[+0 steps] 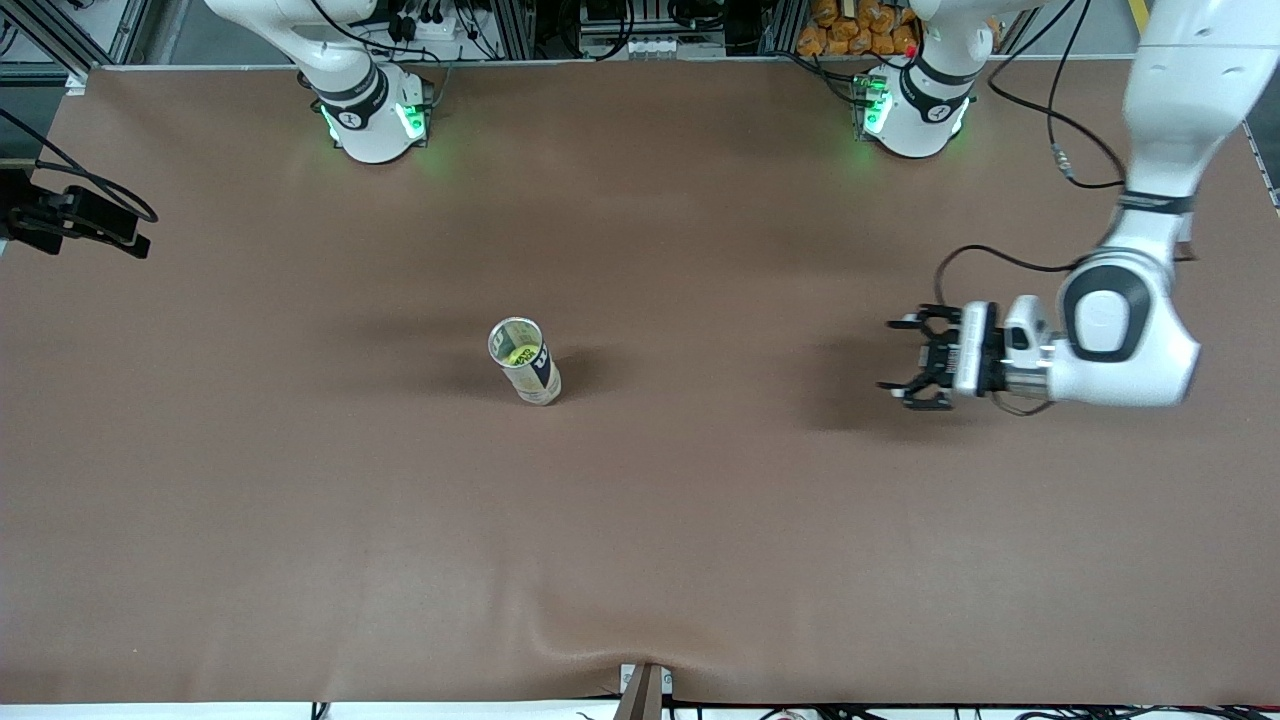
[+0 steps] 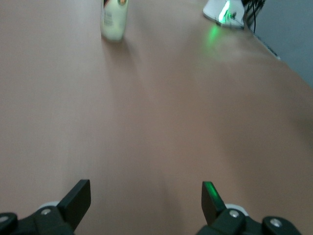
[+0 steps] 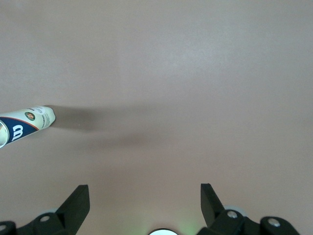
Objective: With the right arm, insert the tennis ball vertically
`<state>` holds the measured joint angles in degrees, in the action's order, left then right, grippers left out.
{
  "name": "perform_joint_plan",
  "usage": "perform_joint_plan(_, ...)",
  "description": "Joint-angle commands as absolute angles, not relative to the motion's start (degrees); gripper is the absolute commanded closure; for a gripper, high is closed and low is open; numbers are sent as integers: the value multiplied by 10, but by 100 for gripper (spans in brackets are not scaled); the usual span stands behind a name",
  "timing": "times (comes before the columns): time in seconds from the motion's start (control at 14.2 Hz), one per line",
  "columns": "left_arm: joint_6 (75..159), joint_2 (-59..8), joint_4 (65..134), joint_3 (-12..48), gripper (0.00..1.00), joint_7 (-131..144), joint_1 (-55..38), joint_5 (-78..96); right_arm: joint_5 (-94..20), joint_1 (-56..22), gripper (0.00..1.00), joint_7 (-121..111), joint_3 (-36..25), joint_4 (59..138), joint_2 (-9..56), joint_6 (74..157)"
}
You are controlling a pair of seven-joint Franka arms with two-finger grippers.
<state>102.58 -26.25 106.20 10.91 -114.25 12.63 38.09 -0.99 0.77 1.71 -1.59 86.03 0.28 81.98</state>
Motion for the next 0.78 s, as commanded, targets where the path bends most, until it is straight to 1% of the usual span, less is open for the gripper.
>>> perform_joint_plan(0.0,999,-262,1000,112,0,-1042,127,310,-11,12,0,29,-10,859,-5,836)
perform_joint_plan(0.28,978,-268,934,111,0,-875,125,230,-11,12,0,28,-12,863,1,848)
perform_joint_plan(0.42,970,-275,884,112,0,-780,121,173,-11,11,0,27,-11,863,2,851)
perform_joint_plan(0.56,937,-275,843,112,0,-696,117,150,-11,11,0,26,-11,862,2,851)
perform_joint_plan(0.7,909,-274,817,112,0,-617,117,116,-11,11,0,22,-11,861,2,850)
